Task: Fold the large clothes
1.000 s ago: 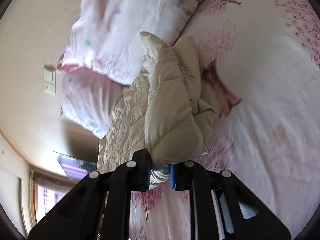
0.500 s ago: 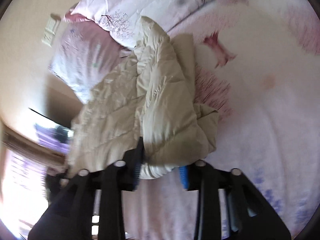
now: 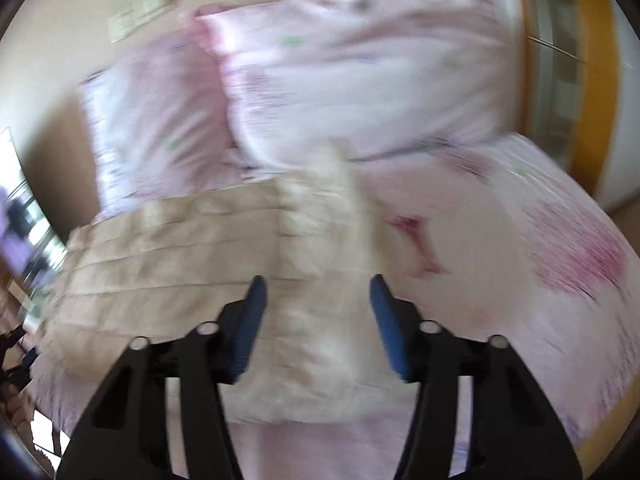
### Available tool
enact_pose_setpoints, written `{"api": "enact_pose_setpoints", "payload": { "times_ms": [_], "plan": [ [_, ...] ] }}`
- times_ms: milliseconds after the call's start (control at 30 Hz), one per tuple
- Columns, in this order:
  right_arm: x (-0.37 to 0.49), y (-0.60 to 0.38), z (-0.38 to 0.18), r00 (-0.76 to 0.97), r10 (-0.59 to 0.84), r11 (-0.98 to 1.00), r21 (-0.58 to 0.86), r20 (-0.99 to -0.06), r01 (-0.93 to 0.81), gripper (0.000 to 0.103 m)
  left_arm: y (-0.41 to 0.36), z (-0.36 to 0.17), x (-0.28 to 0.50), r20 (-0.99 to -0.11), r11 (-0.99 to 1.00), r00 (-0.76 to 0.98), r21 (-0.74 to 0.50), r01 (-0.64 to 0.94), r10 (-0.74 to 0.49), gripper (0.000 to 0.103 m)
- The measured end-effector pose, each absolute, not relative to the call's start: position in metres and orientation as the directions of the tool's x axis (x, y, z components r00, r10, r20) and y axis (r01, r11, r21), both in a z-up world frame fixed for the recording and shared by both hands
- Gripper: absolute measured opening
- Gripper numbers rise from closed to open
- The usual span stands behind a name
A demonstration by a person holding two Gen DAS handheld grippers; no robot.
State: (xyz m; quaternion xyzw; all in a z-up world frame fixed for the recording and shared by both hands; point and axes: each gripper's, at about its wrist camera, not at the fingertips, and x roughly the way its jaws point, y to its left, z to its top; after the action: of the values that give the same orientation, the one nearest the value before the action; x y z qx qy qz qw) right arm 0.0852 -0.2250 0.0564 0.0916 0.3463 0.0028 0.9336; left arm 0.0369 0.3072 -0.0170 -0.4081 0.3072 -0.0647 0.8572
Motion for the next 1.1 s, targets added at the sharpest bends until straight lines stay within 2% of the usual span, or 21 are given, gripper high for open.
{"api": "enact_pose_setpoints", "payload": {
  "times_ms": [100,167,233,400,500,833,1100],
  "plan": [
    [0.105,-0.175,0.059,0.759,0.151,0.986,0.151,-0.634,-0.070,0.043,0.291,-0.021,0.026,-0.475,0.663,0.794,-0.738,-0.124,-0.380,0.067],
    [0.118,-0.142,0.058,0.749,0.174,0.985,0.124,-0.639,-0.123,0.043,0.279,-0.025,0.020,-0.471,0.658,0.792,-0.743,-0.118,-0.389,0.079],
    [0.129,-0.121,0.054,0.740,0.178,0.984,0.100,-0.649,-0.149,0.043,0.268,-0.027,0.018,-0.480,0.668,0.789,-0.734,-0.121,-0.384,0.084],
    [0.149,-0.090,0.041,0.730,0.134,0.987,0.023,-0.670,-0.160,0.043,0.243,-0.028,0.028,-0.531,0.730,0.774,-0.670,-0.134,-0.345,0.086],
    [0.160,-0.081,0.023,0.701,0.069,0.989,-0.045,-0.710,-0.143,0.044,0.237,-0.035,0.040,-0.563,0.728,0.751,-0.665,-0.166,-0.344,0.086],
    [0.161,-0.080,-0.002,0.662,0.052,0.991,-0.045,-0.748,-0.129,0.046,0.249,-0.042,0.061,-0.541,0.647,0.793,-0.717,-0.260,-0.281,0.085],
    [0.162,-0.082,-0.002,0.650,0.067,0.990,-0.028,-0.757,-0.135,0.047,0.257,-0.046,0.079,-0.520,0.570,0.812,-0.764,-0.303,-0.265,0.067]
  ]
}}
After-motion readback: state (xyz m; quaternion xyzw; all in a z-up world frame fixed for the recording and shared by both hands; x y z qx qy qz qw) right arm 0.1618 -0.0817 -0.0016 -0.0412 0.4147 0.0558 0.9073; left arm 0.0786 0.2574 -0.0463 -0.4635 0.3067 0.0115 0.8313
